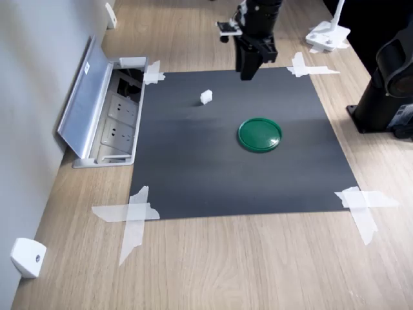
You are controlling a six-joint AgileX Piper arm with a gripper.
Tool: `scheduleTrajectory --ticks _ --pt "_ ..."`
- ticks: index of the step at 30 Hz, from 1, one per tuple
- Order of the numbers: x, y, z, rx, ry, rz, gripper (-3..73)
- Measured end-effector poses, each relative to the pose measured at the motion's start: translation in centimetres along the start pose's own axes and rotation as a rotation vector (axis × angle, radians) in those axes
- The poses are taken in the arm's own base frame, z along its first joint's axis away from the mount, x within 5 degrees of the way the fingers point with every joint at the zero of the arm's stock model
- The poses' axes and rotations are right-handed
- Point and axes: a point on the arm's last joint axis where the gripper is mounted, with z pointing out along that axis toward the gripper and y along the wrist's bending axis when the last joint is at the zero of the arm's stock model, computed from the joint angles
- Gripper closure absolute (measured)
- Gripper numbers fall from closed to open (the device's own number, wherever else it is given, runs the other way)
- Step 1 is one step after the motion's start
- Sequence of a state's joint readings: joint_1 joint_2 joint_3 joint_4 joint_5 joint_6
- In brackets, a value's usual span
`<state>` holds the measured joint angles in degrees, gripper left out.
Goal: Grasp a white terminal and put it on the green lid.
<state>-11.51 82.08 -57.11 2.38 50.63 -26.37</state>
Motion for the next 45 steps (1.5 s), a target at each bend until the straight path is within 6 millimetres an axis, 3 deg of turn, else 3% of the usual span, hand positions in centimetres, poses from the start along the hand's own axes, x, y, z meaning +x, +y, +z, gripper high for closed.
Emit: scheduleTrajectory --ticks 4,8,14,23,37,45 --pt "-2.0 -0.9 0.1 -0.001 -0.016 0.001 11.0" --pt "-3.9 -1.9 1.1 -0.002 0.01 0.02 5.9" --pt "-5.3 -2.6 3.9 -0.038 0.093 0.046 5.7" --pt "-5.4 -3.1 8.2 -0.055 0.199 0.019 5.9" --pt "-5.6 -3.6 8.5 -0.021 0.184 -0.006 5.9" --pt "-4.5 -5.7 8.4 -0.007 0.184 0.019 5.9"
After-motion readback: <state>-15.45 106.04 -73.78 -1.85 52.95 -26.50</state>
